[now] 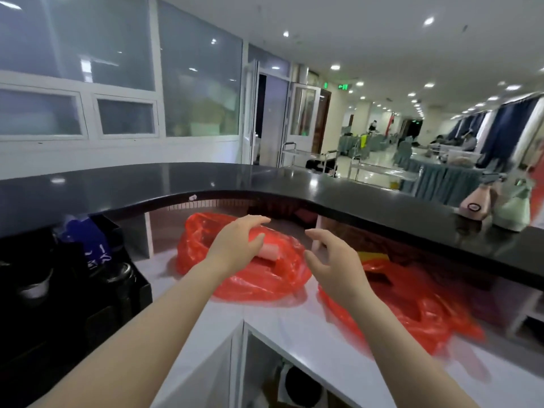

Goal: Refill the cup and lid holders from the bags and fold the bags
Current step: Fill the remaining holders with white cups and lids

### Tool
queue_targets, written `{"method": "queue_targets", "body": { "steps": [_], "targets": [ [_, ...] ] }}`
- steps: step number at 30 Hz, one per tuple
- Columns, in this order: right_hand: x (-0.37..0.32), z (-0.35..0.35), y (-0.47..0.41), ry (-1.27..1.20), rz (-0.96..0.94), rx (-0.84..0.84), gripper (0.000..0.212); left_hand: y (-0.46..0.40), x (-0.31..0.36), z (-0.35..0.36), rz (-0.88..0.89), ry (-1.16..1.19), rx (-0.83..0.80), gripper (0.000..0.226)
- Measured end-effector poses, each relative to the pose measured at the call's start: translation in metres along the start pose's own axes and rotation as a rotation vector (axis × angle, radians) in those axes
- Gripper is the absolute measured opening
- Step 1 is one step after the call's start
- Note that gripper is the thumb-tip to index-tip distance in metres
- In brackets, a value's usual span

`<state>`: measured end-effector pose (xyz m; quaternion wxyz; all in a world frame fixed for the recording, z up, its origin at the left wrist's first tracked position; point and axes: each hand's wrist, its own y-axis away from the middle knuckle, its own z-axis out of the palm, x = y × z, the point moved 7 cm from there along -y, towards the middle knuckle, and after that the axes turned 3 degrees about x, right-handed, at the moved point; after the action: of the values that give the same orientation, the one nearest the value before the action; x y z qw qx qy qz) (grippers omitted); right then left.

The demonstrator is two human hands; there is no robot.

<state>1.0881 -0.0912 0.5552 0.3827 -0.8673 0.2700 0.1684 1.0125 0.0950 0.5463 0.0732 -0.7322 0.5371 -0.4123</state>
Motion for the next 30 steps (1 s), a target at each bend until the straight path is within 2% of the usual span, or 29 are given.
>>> {"method": "queue_targets", "body": {
  "steps": [5, 10, 13, 20, 23, 26, 30],
  "targets": [
    [0.076, 0.068, -0.038, 0.021, 0.112, -0.138, 0.039, -0.037, -0.086, 0.044, -0.151, 0.011, 0.011, 0.033],
    [0.138, 0.113, -0.067, 0.034, 0.177, -0.188, 0.036, -0.062, -0.146, 0.080, -0.224, -0.039, -0.027, 0.032],
    [0.163, 0.138, -0.082, 0.051, 0.181, -0.249, 0.035, -0.069, -0.169, 0.101, -0.255, -0.071, -0.065, 0.033],
    [0.192, 0.215, -0.120, 0.040, 0.108, -0.432, 0.038, -0.089, -0.212, 0.117, -0.307, -0.100, -0.004, 0.035],
    [0.206, 0.247, -0.120, 0.060, 0.097, -0.468, 0.050, -0.097, -0.230, 0.113, -0.319, -0.240, 0.056, 0.037],
    [0.220, 0.266, -0.132, 0.133, 0.080, -0.488, 0.051, -0.103, -0.235, 0.107, -0.306, -0.425, 0.094, 0.037],
    [0.233, 0.291, -0.154, 0.177, 0.096, -0.544, 0.056, -0.108, -0.248, 0.113, -0.289, -0.577, -0.031, 0.031]
  ]
}}
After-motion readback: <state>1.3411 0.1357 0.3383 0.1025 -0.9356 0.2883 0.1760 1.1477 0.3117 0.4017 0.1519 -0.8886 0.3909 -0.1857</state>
